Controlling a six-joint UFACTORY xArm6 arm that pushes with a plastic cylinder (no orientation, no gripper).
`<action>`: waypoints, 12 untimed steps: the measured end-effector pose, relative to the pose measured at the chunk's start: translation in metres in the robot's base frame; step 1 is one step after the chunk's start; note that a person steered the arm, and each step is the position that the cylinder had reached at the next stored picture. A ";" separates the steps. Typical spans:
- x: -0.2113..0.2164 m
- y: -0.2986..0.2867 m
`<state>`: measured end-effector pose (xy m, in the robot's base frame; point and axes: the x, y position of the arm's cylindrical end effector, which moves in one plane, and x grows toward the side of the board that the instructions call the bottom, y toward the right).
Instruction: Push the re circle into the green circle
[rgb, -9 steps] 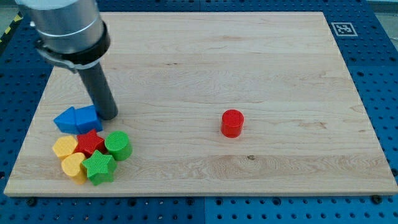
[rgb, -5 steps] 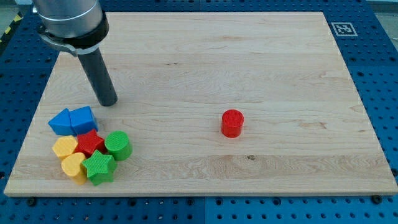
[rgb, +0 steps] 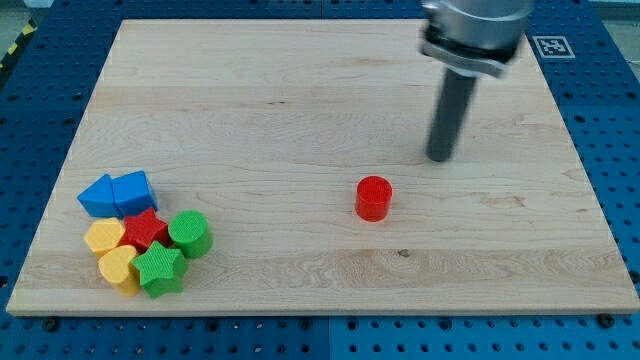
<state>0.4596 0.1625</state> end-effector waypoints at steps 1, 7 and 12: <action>0.047 0.034; 0.035 -0.145; 0.041 -0.223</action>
